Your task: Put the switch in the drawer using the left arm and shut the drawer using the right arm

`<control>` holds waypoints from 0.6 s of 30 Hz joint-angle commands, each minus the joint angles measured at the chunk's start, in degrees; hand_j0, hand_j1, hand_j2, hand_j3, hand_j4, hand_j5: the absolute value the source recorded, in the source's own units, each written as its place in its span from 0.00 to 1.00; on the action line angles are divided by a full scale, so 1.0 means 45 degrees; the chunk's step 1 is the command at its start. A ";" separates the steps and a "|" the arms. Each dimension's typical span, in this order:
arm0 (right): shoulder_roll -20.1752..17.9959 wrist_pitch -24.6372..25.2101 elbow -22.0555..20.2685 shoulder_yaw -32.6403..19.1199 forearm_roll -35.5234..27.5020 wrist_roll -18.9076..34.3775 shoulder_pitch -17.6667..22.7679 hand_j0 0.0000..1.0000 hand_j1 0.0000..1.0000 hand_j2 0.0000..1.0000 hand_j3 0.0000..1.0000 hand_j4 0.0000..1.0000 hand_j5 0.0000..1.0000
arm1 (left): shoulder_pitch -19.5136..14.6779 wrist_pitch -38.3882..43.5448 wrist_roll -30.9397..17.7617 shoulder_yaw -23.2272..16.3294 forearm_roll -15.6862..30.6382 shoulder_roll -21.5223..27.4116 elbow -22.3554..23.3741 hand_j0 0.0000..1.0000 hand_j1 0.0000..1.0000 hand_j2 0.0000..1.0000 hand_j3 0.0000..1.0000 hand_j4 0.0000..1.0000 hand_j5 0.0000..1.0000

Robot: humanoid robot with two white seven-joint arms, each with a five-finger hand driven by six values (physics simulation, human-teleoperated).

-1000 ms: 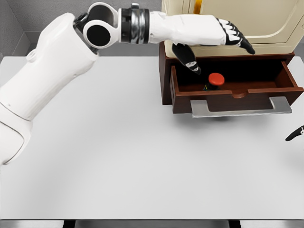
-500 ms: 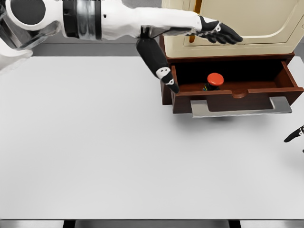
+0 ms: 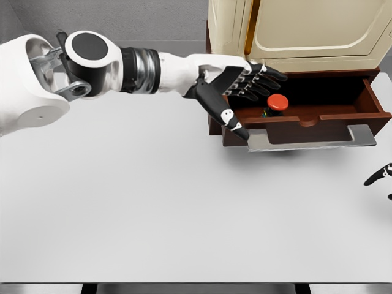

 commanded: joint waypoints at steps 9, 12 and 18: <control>-0.0014 0.0036 -0.0007 0.0019 -0.0091 -0.0004 0.0000 0.64 0.64 0.64 0.64 0.64 0.64 | 0.0273 -0.0050 0.0320 -0.0271 -0.0504 -0.0847 0.0696 1.00 1.00 1.00 1.00 1.00 1.00; -0.0014 0.0036 -0.0007 0.0019 -0.0091 -0.0004 0.0000 0.64 0.64 0.64 0.64 0.64 0.64 | 0.0391 -0.0069 0.0320 -0.0271 -0.0543 -0.1062 0.1204 1.00 1.00 1.00 1.00 1.00 1.00; -0.0014 0.0036 -0.0007 0.0019 -0.0091 -0.0004 0.0000 0.64 0.64 0.64 0.64 0.64 0.64 | 0.0430 -0.0109 0.0281 -0.0271 -0.0602 -0.1882 0.2356 1.00 1.00 1.00 1.00 1.00 1.00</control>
